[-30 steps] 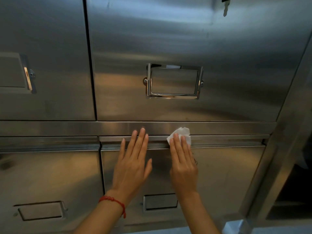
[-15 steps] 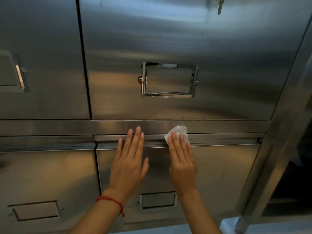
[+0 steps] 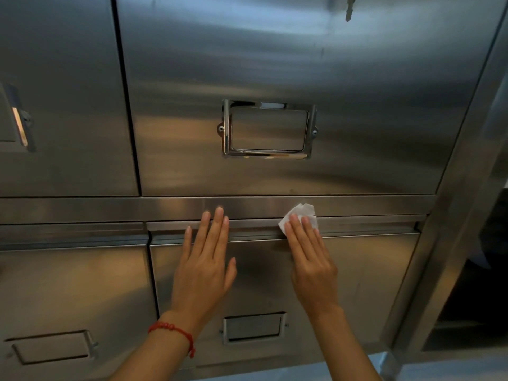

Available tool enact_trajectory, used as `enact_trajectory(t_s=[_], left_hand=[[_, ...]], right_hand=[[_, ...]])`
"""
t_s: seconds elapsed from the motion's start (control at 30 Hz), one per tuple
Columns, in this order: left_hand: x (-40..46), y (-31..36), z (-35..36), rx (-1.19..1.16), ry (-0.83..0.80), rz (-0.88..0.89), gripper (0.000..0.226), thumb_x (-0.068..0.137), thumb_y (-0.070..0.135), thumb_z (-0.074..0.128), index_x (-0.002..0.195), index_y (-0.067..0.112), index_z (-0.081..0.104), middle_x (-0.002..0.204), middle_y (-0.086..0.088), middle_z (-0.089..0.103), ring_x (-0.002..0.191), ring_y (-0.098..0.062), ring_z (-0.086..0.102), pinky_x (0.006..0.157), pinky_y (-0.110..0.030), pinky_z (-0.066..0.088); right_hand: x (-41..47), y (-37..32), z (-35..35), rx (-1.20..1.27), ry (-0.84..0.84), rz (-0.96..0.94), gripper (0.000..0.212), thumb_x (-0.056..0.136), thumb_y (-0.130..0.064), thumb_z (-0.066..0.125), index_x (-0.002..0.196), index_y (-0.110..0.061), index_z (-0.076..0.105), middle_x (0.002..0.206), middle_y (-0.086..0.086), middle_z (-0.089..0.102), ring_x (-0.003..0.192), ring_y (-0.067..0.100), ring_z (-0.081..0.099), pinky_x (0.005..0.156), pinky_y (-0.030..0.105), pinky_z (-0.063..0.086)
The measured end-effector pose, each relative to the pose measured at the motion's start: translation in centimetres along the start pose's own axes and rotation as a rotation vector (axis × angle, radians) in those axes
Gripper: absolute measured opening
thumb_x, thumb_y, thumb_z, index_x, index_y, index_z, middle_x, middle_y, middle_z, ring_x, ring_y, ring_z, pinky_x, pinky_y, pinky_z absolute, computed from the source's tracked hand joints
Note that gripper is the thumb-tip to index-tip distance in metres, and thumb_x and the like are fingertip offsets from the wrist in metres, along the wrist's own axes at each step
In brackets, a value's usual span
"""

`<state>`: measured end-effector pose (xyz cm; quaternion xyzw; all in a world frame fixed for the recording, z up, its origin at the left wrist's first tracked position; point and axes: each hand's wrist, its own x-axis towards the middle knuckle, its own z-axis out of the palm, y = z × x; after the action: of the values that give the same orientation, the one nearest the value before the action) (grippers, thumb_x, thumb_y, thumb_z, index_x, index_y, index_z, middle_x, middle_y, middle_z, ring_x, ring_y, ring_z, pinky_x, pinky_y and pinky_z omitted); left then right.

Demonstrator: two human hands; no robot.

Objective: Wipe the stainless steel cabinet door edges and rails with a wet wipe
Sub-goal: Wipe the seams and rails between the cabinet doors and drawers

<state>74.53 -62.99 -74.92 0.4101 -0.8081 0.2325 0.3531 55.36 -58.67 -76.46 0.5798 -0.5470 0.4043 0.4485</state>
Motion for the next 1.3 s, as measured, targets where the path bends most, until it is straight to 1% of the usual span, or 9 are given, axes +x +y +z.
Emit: enact_trajectory(t_s=[0.2,0.37,0.5,0.63,0.73,0.9,1.03,1.23,1.3], left_hand=[[0.0,0.0,0.1,0.006,0.002,0.007,0.064,0.084,0.033,0.036,0.139,0.000,0.036,0.148,-0.016,0.028,0.137,-0.032,0.027,0.108,-0.048,0.022],[0.0,-0.3,0.3,0.005,0.000,0.018,0.064,0.085,0.033,0.036,0.141,0.002,0.032,0.150,-0.015,0.025,0.139,-0.028,0.019,0.111,-0.046,0.016],[0.0,-0.4,0.2,0.013,-0.003,0.028,0.064,0.085,0.033,0.036,0.141,0.002,0.032,0.150,-0.015,0.025,0.139,-0.027,0.018,0.111,-0.046,0.016],[0.0,-0.3,0.2,0.013,-0.005,0.019,0.064,0.085,0.033,0.035,0.140,0.001,0.032,0.150,-0.015,0.026,0.139,-0.028,0.019,0.111,-0.046,0.016],[0.0,-0.1,0.2,0.001,-0.004,0.009,0.064,0.085,0.033,0.035,0.140,0.001,0.032,0.150,-0.015,0.026,0.139,-0.028,0.019,0.110,-0.047,0.018],[0.0,-0.1,0.2,-0.010,0.017,0.020,0.064,0.084,0.031,0.036,0.139,0.000,0.033,0.149,-0.016,0.027,0.139,-0.027,0.020,0.111,-0.045,0.016],[0.1,0.0,0.4,-0.009,0.013,0.009,0.064,0.084,0.031,0.036,0.140,0.000,0.033,0.149,-0.016,0.026,0.139,-0.027,0.018,0.110,-0.048,0.019],[0.0,-0.1,0.5,-0.006,0.015,0.008,0.064,0.085,0.031,0.036,0.140,0.000,0.032,0.150,-0.015,0.026,0.139,-0.027,0.018,0.111,-0.047,0.017],[0.0,-0.1,0.5,0.002,0.016,0.010,0.064,0.085,0.031,0.036,0.140,0.000,0.032,0.150,-0.016,0.025,0.139,-0.027,0.018,0.111,-0.047,0.017]], right_hand=[[0.1,0.3,0.0,0.033,0.001,-0.018,0.038,0.085,0.006,0.048,0.121,0.000,0.061,0.130,0.015,0.055,0.123,0.033,0.051,0.102,0.041,0.042],[0.5,1.7,-0.5,0.062,-0.023,-0.120,0.039,0.082,0.008,0.055,0.120,0.000,0.061,0.130,0.014,0.056,0.124,0.031,0.050,0.101,0.043,0.044],[1.0,3.1,-1.0,0.050,-0.031,-0.208,0.042,0.084,0.012,0.043,0.121,0.000,0.060,0.131,0.013,0.054,0.125,0.030,0.049,0.102,0.042,0.043],[0.8,3.5,-0.9,0.009,-0.041,-0.266,0.038,0.099,0.004,0.028,0.124,0.000,0.057,0.133,0.014,0.053,0.125,0.032,0.048,0.102,0.043,0.042],[0.7,4.0,-0.7,-0.028,-0.038,-0.306,0.040,0.102,0.003,0.024,0.124,-0.001,0.057,0.132,0.014,0.053,0.124,0.031,0.049,0.101,0.042,0.042],[0.0,5.2,-0.7,-0.073,-0.038,-0.295,0.033,0.096,0.004,0.039,0.123,0.001,0.057,0.135,0.016,0.050,0.126,0.032,0.047,0.104,0.042,0.040],[0.4,4.7,-0.4,-0.045,-0.023,-0.313,0.038,0.102,0.003,0.025,0.123,0.001,0.057,0.132,0.016,0.053,0.123,0.032,0.050,0.100,0.043,0.044],[0.0,5.9,-0.5,-0.090,-0.036,-0.335,0.034,0.095,0.003,0.042,0.125,0.001,0.057,0.135,0.016,0.050,0.127,0.032,0.046,0.103,0.043,0.041],[0.0,5.4,-0.3,-0.073,-0.028,-0.321,0.035,0.095,0.003,0.041,0.126,0.001,0.055,0.136,0.016,0.049,0.128,0.032,0.046,0.103,0.043,0.041]])
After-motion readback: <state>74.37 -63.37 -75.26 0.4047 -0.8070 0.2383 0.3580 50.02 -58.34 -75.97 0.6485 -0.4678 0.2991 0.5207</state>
